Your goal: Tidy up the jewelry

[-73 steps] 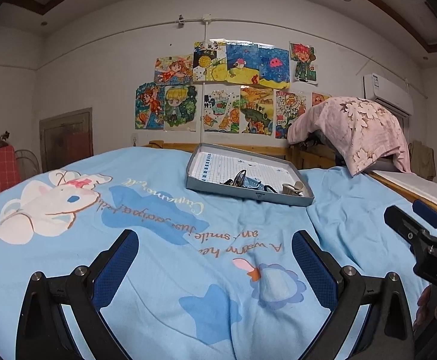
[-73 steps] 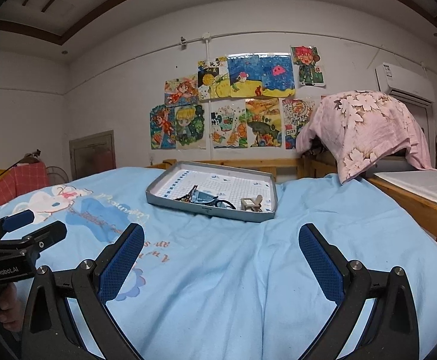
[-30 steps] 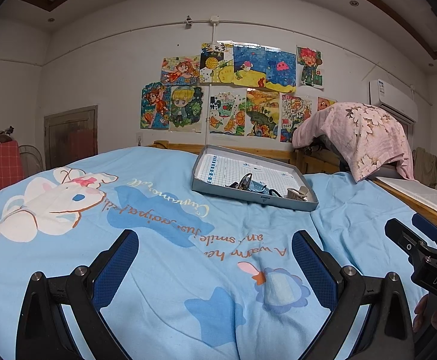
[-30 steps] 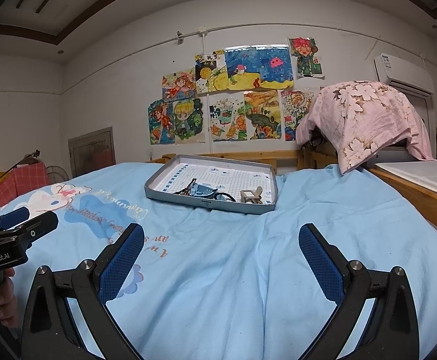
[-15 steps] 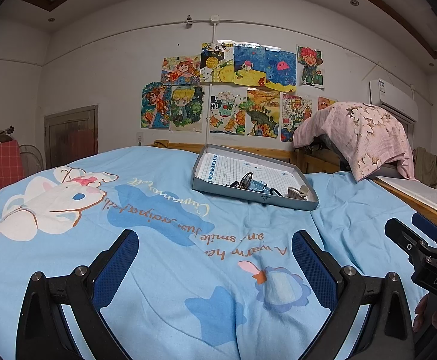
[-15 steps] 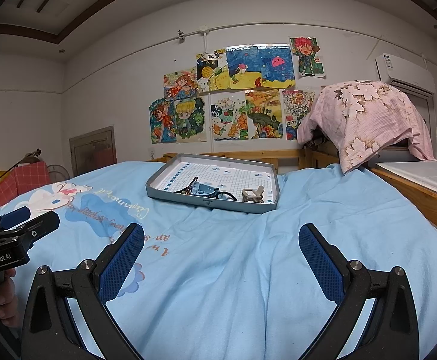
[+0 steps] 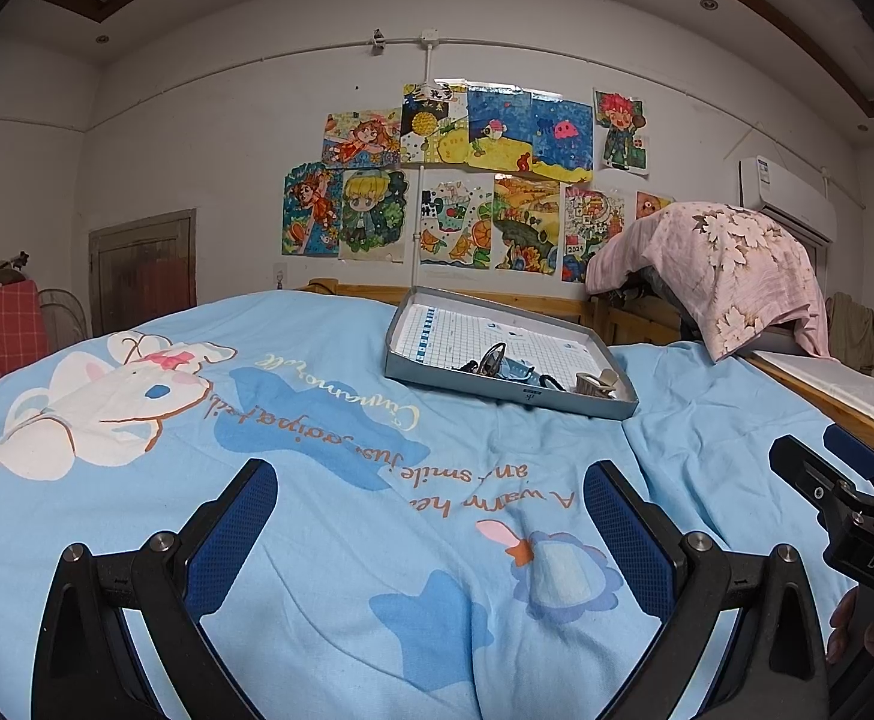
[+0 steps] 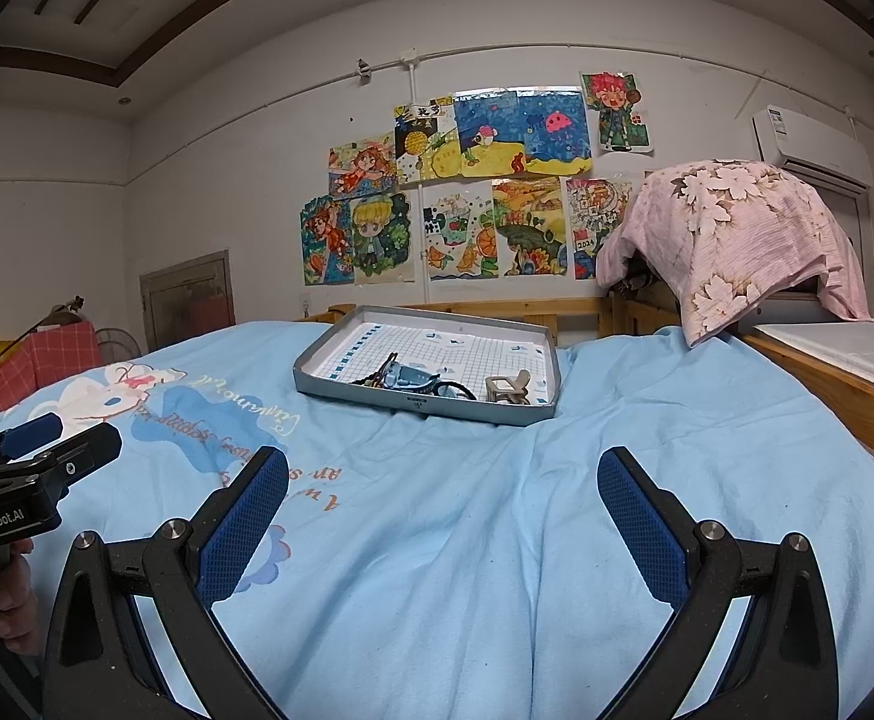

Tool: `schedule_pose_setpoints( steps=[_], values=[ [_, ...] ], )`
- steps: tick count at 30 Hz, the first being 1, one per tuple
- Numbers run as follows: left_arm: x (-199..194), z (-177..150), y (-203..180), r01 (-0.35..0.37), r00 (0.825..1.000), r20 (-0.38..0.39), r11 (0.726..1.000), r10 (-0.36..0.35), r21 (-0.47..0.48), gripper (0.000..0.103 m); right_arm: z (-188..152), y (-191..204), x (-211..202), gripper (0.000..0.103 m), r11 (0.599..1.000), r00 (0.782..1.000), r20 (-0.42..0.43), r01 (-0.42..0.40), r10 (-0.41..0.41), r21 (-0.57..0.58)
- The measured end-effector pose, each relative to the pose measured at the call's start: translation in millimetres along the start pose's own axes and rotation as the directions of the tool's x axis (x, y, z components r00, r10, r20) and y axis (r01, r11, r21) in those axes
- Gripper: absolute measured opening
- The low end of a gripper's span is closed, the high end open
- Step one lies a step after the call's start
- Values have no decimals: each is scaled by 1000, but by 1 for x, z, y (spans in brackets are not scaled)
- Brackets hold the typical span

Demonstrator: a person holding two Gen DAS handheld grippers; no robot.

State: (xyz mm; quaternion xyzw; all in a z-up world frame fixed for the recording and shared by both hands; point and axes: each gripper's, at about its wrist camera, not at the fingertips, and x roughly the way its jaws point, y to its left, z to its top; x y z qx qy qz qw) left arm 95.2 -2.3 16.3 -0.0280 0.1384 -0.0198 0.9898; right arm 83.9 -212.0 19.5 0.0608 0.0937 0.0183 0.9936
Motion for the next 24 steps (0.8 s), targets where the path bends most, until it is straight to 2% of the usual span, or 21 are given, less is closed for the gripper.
schedule_pose_setpoints(
  steps=[24],
  values=[
    [-1, 0, 1, 2, 1000, -1, 1000, -2, 0, 103, -1, -3, 1, 101, 1000, 1000, -4, -1, 1, 7]
  ],
)
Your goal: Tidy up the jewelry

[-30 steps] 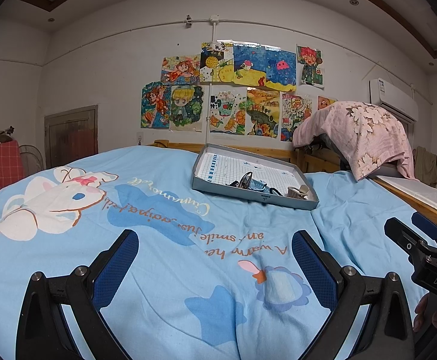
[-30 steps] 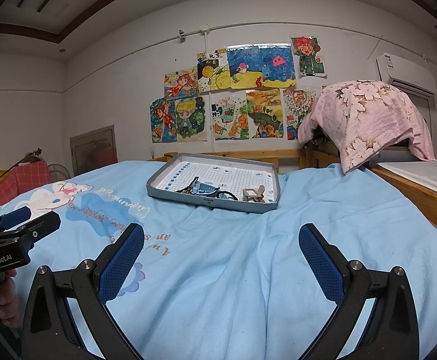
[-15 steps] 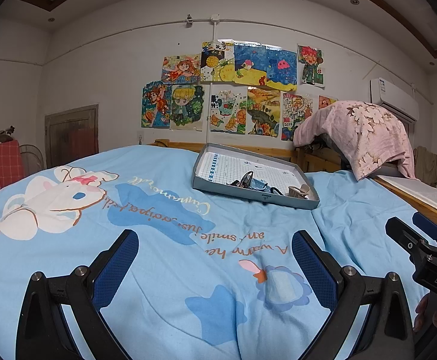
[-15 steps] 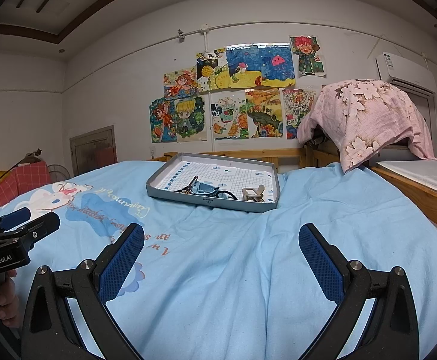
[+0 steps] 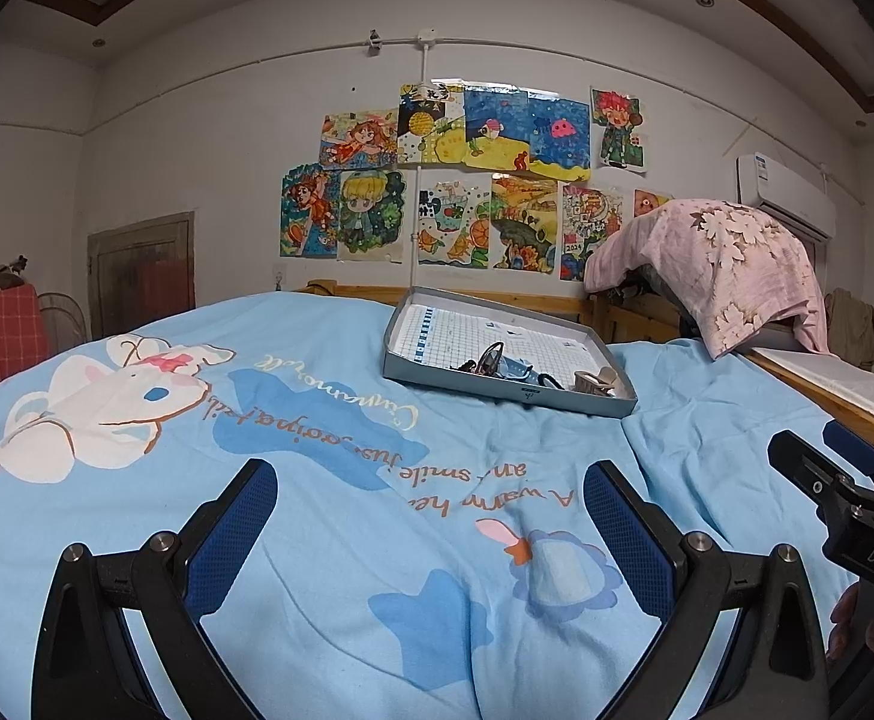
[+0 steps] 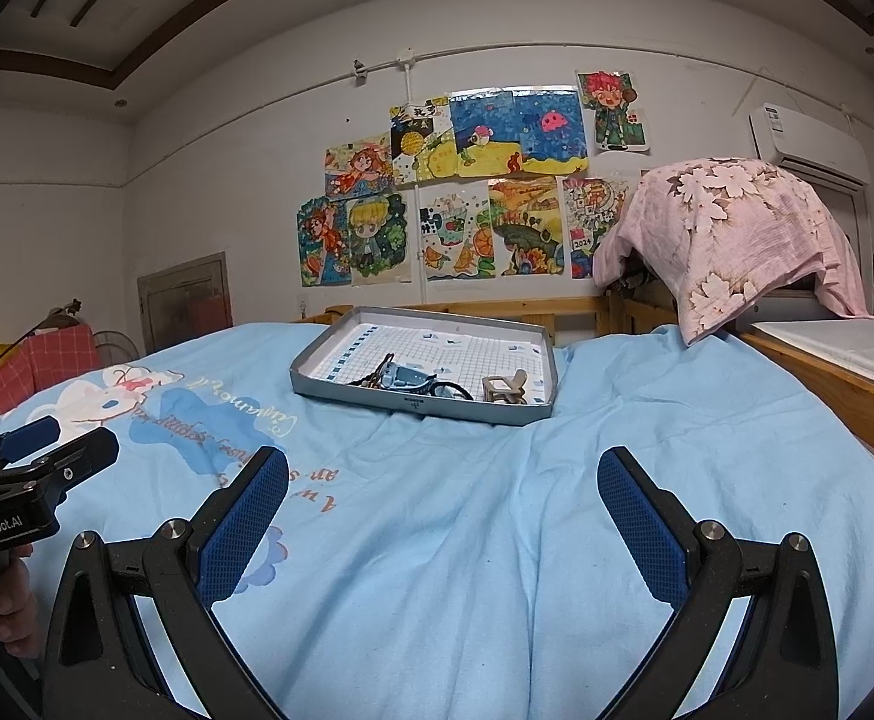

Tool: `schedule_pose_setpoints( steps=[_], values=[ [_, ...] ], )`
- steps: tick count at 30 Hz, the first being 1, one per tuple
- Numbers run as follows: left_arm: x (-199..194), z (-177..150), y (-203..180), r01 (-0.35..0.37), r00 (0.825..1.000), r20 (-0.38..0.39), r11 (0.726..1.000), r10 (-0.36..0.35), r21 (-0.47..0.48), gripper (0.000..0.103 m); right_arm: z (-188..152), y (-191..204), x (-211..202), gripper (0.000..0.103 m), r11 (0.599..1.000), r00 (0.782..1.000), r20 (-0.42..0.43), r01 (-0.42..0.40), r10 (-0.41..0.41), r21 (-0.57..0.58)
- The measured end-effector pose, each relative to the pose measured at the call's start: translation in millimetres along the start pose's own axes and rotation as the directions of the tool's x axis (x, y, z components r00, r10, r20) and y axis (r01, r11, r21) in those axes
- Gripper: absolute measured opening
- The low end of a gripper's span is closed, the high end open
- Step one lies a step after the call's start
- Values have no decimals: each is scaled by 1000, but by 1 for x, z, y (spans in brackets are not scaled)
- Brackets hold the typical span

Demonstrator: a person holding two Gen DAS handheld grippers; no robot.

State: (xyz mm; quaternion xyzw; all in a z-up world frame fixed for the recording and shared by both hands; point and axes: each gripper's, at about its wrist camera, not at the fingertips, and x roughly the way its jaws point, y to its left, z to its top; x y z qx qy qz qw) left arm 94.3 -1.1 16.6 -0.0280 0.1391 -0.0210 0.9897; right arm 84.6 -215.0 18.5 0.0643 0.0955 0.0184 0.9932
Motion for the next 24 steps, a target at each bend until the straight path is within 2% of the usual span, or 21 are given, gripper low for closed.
schedule_pose_setpoints(
  steps=[24],
  values=[
    [5, -6, 3, 6, 1000, -28, 1000, -6, 16, 103, 0, -1, 1, 101, 1000, 1000, -9, -1, 1, -7]
  ],
)
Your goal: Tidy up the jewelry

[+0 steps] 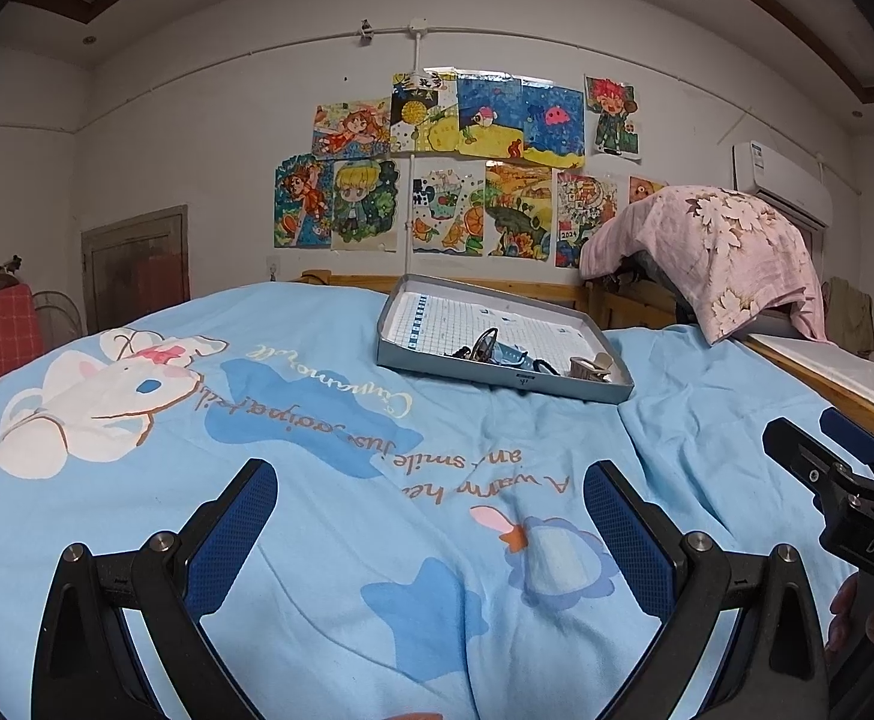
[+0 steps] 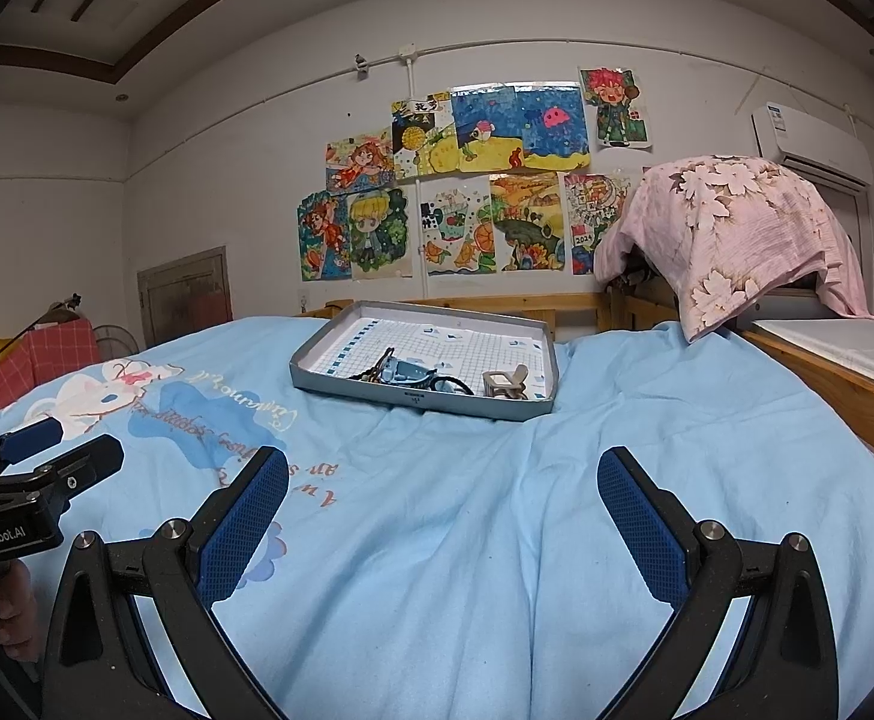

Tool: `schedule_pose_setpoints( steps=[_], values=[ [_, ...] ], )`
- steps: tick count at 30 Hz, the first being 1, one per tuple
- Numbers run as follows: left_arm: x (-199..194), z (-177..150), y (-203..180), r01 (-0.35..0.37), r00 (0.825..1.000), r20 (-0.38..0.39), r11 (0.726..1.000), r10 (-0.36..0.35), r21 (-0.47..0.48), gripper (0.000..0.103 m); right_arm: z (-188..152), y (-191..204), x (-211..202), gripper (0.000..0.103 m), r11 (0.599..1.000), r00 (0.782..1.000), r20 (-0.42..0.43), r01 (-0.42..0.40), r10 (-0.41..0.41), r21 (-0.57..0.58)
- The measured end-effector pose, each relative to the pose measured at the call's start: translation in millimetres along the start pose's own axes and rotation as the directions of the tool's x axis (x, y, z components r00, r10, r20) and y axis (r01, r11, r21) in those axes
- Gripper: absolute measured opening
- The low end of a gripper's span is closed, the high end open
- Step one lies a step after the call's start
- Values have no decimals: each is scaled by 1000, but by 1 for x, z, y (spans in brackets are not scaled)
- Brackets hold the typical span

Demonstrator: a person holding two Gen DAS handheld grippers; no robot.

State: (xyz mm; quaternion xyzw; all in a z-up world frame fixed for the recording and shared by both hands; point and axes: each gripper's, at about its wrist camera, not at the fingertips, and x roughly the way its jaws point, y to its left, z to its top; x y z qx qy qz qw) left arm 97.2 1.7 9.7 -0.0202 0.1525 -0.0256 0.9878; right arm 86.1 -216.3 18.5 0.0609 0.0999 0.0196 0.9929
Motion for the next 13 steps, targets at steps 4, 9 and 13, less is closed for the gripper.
schedule_pose_setpoints(
  steps=[4, 9, 13],
  values=[
    [1, -1, 0, -1, 1000, -4, 1000, 1, 0, 103, -1, -1, 0, 101, 1000, 1000, -3, 1, -1, 2],
    [1, -1, 2, -2, 1000, -3, 1000, 2, 0, 103, -1, -1, 1, 101, 1000, 1000, -3, 1, -1, 0],
    [1, 0, 0, -1, 1000, -3, 1000, 1, 1, 103, -1, 0, 1, 101, 1000, 1000, -2, 2, -2, 0]
  ],
)
